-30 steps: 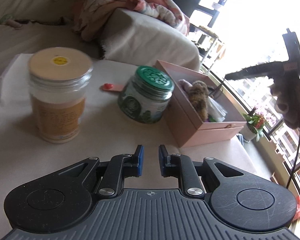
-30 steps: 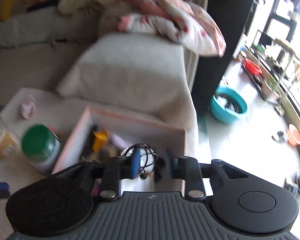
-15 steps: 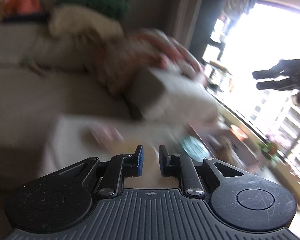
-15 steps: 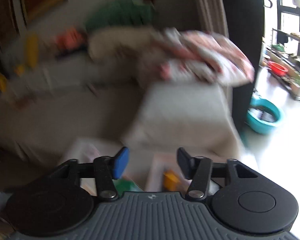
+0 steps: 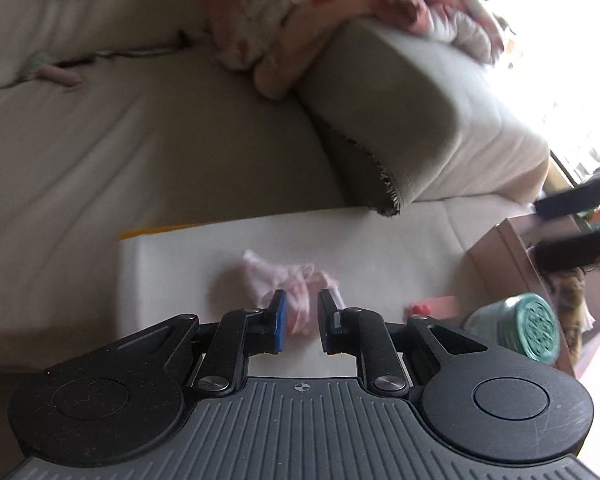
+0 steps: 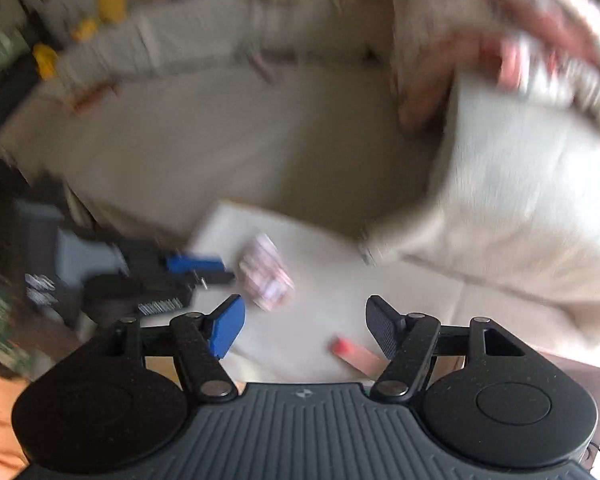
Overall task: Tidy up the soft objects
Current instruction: 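Grasp the pink-white cloth with the left tool while the right tool grasps the pink hair clip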
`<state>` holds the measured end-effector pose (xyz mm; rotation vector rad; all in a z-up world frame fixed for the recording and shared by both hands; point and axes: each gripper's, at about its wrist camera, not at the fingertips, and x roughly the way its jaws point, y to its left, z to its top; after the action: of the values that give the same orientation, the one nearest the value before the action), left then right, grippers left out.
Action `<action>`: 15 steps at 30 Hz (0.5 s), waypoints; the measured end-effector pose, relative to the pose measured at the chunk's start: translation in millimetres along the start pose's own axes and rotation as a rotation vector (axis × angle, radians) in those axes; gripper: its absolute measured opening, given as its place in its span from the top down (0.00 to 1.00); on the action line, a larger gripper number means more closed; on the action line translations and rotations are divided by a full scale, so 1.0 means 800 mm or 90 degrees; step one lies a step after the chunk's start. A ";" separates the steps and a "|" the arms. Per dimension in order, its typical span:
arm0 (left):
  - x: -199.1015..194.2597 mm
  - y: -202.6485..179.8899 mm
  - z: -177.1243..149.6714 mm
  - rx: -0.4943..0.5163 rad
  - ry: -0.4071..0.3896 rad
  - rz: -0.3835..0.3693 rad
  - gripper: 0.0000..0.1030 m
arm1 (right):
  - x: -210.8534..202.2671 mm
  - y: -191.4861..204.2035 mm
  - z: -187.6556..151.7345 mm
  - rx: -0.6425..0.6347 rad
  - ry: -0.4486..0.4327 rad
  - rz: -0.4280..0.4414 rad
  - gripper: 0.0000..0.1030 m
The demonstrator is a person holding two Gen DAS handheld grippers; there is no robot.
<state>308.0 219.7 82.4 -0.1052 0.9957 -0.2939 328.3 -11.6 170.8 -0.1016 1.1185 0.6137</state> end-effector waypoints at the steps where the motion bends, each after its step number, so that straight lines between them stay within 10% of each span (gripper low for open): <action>1: 0.010 -0.001 0.001 -0.004 0.005 -0.006 0.83 | 0.023 -0.010 0.002 0.006 0.035 -0.003 0.34; 9: 0.059 0.003 0.000 0.036 0.048 0.004 0.82 | 0.157 -0.041 -0.013 0.037 0.243 -0.036 0.37; 13: 0.062 0.017 -0.005 0.054 0.058 0.035 0.82 | 0.153 -0.026 -0.020 -0.023 0.250 -0.015 0.88; 15: 0.057 0.024 -0.003 0.048 0.048 0.045 0.82 | 0.142 -0.026 -0.019 -0.017 0.224 0.009 0.97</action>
<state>332.9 224.8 40.0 0.0099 1.0594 -0.2715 359.5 12.3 61.0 -0.2321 1.4524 0.6383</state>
